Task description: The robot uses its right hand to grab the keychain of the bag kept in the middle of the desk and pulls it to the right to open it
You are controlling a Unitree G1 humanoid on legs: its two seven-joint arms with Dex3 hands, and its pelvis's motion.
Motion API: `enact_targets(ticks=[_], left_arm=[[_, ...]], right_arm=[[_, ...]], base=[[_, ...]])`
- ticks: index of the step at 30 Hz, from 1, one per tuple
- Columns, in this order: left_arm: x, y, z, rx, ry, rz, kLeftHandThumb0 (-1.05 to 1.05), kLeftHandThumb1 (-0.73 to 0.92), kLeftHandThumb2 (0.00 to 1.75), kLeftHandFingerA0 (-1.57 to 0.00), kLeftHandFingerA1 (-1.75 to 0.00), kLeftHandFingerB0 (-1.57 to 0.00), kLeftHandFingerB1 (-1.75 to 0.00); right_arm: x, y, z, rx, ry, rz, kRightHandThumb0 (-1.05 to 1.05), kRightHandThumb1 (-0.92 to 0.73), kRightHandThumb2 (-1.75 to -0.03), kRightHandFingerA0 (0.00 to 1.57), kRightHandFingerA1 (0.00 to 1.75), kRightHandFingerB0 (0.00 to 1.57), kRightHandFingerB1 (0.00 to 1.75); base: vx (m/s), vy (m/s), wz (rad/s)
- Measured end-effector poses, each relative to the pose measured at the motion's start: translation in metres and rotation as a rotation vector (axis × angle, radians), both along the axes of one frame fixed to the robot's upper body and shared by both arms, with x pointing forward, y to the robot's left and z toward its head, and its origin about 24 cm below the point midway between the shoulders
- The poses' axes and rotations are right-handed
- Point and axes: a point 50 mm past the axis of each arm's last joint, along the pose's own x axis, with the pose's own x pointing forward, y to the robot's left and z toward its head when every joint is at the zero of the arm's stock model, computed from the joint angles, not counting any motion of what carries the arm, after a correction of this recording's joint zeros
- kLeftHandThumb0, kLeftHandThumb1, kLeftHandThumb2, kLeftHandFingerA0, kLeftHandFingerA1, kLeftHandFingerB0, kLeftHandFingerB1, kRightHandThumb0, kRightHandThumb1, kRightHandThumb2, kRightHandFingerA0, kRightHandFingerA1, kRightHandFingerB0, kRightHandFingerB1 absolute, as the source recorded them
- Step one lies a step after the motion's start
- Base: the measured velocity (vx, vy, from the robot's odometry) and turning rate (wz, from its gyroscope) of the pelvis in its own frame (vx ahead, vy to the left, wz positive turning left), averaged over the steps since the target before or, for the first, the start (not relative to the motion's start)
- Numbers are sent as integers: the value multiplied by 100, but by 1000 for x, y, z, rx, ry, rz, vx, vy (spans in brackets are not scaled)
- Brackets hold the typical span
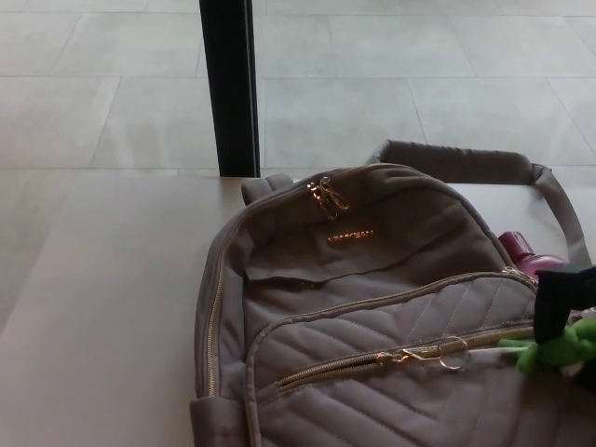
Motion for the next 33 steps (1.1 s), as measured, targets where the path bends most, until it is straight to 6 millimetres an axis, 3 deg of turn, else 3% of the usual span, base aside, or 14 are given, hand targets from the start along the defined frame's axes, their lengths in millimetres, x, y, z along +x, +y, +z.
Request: enact_targets(ticks=[4, 11, 12, 13, 14, 19, 20, 23, 24, 28, 33], left_arm=[[-1, 0, 0, -5, 3, -1, -62, 56, 59, -54, -50, -70, -45], [-4, 0, -1, -6, 12, 5, -63, 57, 58, -58, -55, -70, -44], [-5, 0, -1, -6, 13, 5, -67, 48, 90, -53, -62, -62, -57], [-5, 0, -1, -6, 14, 6, -67, 48, 90, -53, -62, -62, -57], [-5, 0, -1, -6, 14, 5, -63, 58, 58, -59, -56, -70, -44], [-8, 0, -2, -7, 26, 8, -65, 58, 58, -59, -54, -70, -44], [-9, 0, -2, -7, 29, 8, -70, 49, 92, -54, -64, -62, -56], [-10, 0, -2, -7, 36, 5, -70, 49, 92, -54, -64, -62, -56], [-11, 0, -2, -7, 38, 4, -63, 58, 58, -51, -51, -68, -44], [-12, -1, -3, -7, 46, 1, -63, 58, 58, -44, -55, -71, -43], [-12, -1, -3, -8, 48, -1, -64, 58, 58, -53, -55, -70, -44]], right_arm=[[2, -11, 2, 5, -25, -31, -20, -50, -101, 87, 175, 59, 169], [10, -27, 17, -31, -95, -88, -16, -44, -107, 87, 175, 63, 160], [11, -29, 18, -36, -101, -97, -14, -43, -109, 85, 175, 62, 165], [12, -34, 20, -47, -103, -112, -14, -43, -109, 85, 175, 62, 165], [14, -41, 22, -62, -107, -138, -11, -43, -107, 85, 175, 65, 161], [19, -69, 28, -130, -108, -234, -13, -48, -97, 82, 175, 67, 151], [19, -74, 29, -144, -107, -250, -14, -50, -97, 84, 175, 73, 141], [19, -87, 32, -179, -105, -294, -14, -50, -97, 84, 175, 73, 141], [19, -89, 32, -186, -104, -300, -14, -51, -97, 83, 175, 72, 145], [18, -102, 32, -206, -104, -342, -16, -51, -95, 88, 175, 78, 141], [16, -115, 24, -203, -105, -369, -19, -47, -97, 87, 175, 73, 144]], base=[[0, 0, 0], [0, 0, 0], [0, 0, 0], [0, 0, 0], [0, 0, 0], [0, 0, 0], [0, 0, 0], [0, 0, 0], [0, 0, 0], [0, 0, 0], [0, 0, 0]])
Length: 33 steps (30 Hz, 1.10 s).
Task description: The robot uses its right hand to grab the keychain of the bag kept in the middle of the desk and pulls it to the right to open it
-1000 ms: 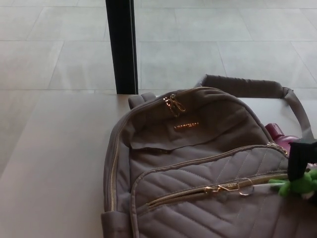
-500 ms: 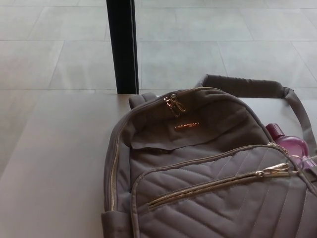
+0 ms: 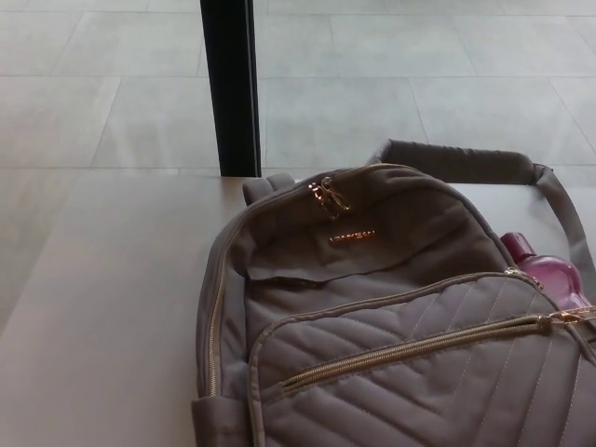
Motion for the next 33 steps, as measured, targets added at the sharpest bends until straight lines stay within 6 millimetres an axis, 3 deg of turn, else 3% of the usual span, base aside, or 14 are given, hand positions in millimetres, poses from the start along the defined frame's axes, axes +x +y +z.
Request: enact_targets(ticks=[6, 7, 9, 11, 12, 14, 15, 16, 22, 28, 29, 30, 31, 33], left_arm=[[-1, 1, 0, 0, -3, 6, -65, 58, 59, -52, -56, -71, -45], [-1, 1, 0, 0, -3, 6, -65, 57, 59, -53, -55, -70, -45], [-2, 1, 0, 0, -2, 7, -65, 57, 59, -53, -55, -70, -45], [-2, 1, 1, -1, -3, 8, -66, 58, 58, -50, -55, -70, -44], [-2, 1, 1, -1, -4, 7, -63, 58, 58, -47, -54, -69, -44], [-1, 1, 1, -1, -4, 6, -68, 49, 67, -43, -57, -66, -49], [-2, 1, 1, -1, -4, 5, -66, 58, 59, -42, -54, -69, -45], [-2, 1, 1, -1, -3, 5, -64, 58, 58, -44, -53, -69, -43], [-2, 0, 0, -6, -1, 6, -67, 46, 86, -42, -60, -61, -56], [-1, 0, 0, -6, -2, 2, -65, 57, 58, -48, -54, -69, -44], [-2, 0, 0, -6, -1, 3, -67, 57, 58, -44, -54, -68, -43], [-2, 0, 0, -6, 0, 3, -66, 57, 58, -46, -53, -68, -43], [-2, 0, 0, -7, 0, 3, -69, 49, 91, -45, -59, -63, -58], [-2, 0, 0, -7, 1, 4, -66, 58, 58, -50, -52, -67, -43]], right_arm=[[-4, -6, -8, 5, -11, -7, -15, -53, -85, 83, 175, 68, 138], [-4, -7, -8, 5, -14, -8, -28, -71, -65, 87, 162, 64, 56], [-6, -4, -9, 1, -7, -3, -28, -71, -65, 87, 162, 64, 56], [-6, 0, -9, -7, 2, 5, -34, -67, -62, 91, 135, 47, 40], [-6, 1, -8, -13, 7, 9, -58, -61, -58, 58, 50, 16, 28], [-8, 3, -6, -41, 30, 10, -82, -50, -91, 11, 48, 0, 13], [-8, 4, -5, -53, 41, 6, -93, -67, -61, 8, 35, 0, 6], [-9, 4, -5, -65, 52, 0, -98, -57, -99, 12, 29, 0, 0], [-14, -2, -4, -100, 128, -62, -105, -60, -105, 0, 19, 0, 0], [-24, -24, 2, -86, 164, -179, -105, -60, -103, 0, 18, 0, 0], [-27, -30, 3, -78, 165, -213, -104, -76, -67, 0, 8, 0, 0], [-31, -37, 4, -70, 167, -243, -101, -61, -96, 0, 20, 0, 0], [-35, -44, 5, -59, 165, -277, -104, -80, -66, 0, 12, 0, 0], [-44, -57, 9, -23, 147, -345, -103, -76, -68, 0, 3, 0, 0]], base=[[0, 0, 0], [0, 0, 0], [0, 0, 0], [0, 0, 0], [0, 0, 0], [0, 0, 0], [0, 0, 0], [0, 0, 0], [0, 0, 0], [0, 0, 0], [0, 0, 0], [0, 0, 0], [0, 0, 0], [0, 0, 0]])
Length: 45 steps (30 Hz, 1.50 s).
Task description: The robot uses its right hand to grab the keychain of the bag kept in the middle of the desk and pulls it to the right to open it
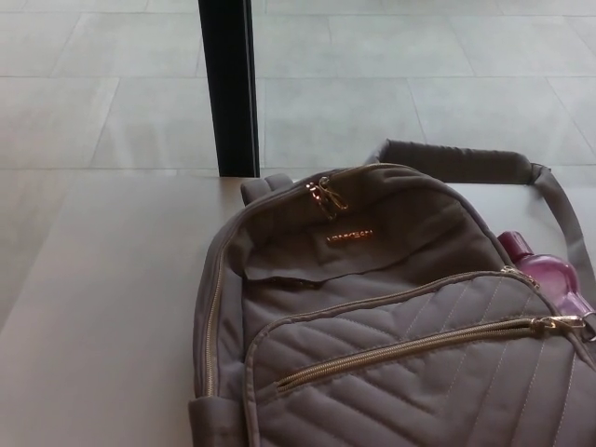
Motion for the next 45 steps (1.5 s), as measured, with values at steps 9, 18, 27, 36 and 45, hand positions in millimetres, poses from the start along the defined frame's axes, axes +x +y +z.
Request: enact_targets(ticks=[9, 18, 27, 36, 45], left_arm=[[3, -2, -2, -8, -7, -1, -67, 58, 58, -42, -55, -63, -43], [3, -5, -4, -24, -31, 25, -67, 57, 58, -41, -60, -53, -39], [4, -3, -2, -29, -67, 68, -69, 59, 59, -29, -45, -41, -35], [2, 2, 0, -49, -95, 130, -72, 60, 59, -51, -88, -44, -35], [-3, 4, 0, -73, -84, 188, -81, 52, 93, -75, -102, -32, -47]], right_arm=[[-52, -62, -10, 226, -122, -347, -75, -65, -59, 20, 77, 0, 36], [-110, -95, -54, 534, -324, -640, -35, -49, -100, 138, 133, 0, 53], [-163, -87, -138, 880, -467, -960, -56, -52, -75, 100, 147, 14, 49], [-183, -61, -188, 1116, -497, -1116, -53, -64, -59, 50, 103, 16, 45], [-185, -47, -205, 1215, -426, -1122, -55, -51, -84, 31, 72, 10, 49]], base=[[0, 0, 0], [0, 0, 0], [0, 0, 0], [0, 0, 0], [0, 0, 0]])
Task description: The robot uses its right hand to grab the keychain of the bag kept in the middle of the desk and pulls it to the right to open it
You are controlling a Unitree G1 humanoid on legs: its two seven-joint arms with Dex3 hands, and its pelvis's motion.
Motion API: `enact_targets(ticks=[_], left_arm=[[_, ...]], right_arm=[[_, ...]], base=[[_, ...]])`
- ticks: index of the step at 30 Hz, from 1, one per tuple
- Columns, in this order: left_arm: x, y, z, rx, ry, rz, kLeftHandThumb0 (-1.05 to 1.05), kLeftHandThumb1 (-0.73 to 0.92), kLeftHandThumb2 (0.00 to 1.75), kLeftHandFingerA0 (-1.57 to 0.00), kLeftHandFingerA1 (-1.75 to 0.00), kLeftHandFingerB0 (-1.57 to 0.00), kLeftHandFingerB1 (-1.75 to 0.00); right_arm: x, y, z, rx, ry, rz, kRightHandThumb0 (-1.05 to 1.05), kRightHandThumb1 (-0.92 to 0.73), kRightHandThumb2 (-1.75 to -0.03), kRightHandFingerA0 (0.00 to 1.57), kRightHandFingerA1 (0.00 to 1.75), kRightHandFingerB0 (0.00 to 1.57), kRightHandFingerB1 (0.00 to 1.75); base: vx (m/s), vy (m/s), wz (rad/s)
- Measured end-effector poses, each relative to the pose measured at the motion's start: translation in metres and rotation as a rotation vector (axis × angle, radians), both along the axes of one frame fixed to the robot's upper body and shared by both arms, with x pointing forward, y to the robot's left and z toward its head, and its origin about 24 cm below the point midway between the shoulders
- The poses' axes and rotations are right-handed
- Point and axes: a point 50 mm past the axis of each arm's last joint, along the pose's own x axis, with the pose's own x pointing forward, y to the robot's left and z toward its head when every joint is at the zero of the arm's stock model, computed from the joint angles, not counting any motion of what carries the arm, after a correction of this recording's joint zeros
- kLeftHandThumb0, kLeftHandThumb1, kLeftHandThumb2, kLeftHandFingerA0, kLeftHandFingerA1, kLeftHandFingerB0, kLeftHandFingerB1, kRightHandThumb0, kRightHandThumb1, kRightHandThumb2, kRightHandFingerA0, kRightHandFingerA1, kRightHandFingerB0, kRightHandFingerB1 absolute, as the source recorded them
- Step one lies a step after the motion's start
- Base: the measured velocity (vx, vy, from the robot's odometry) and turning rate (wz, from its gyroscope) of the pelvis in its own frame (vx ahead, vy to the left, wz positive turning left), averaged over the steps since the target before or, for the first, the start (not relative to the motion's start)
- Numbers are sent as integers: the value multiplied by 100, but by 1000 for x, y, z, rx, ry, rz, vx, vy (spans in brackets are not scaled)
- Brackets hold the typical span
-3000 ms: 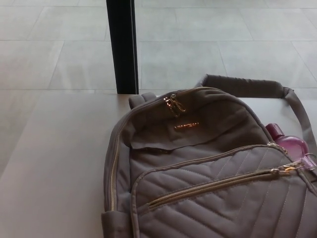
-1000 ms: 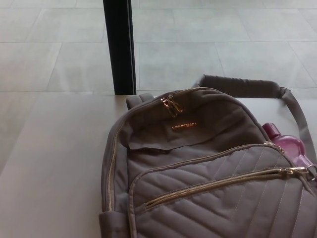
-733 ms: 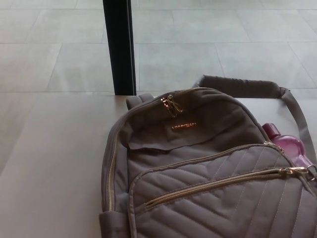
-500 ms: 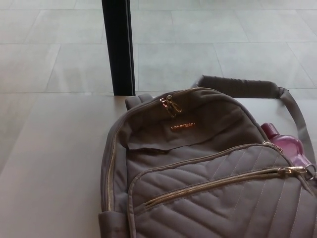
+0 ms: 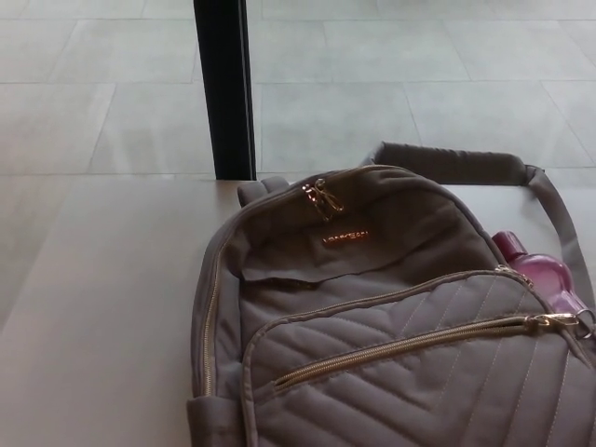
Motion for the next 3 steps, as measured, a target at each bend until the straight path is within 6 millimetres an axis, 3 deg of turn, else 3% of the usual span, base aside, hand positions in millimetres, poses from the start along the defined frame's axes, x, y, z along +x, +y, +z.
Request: enact_targets(ticks=[1, 2, 3], left_arm=[[0, 0, 0, -2, 4, 3, -79, 57, 63, -62, -138, -39, -36], [-1, 0, -1, -4, 7, 7, -79, 57, 63, -62, -138, -39, -36], [-1, 0, -1, -7, 11, 13, -79, 59, 61, -62, -127, -39, -35]], right_arm=[[0, 1, -1, 8, 2, 5, -55, -51, -83, 26, 70, 10, 50], [0, 2, -2, 16, 4, 11, -55, -51, -83, 26, 70, 10, 50], [-1, 3, -3, 23, 5, 15, -55, -50, -83, 21, 69, 10, 50]], base=[[0, 0, 0], [0, 0, 0], [0, 0, 0]])
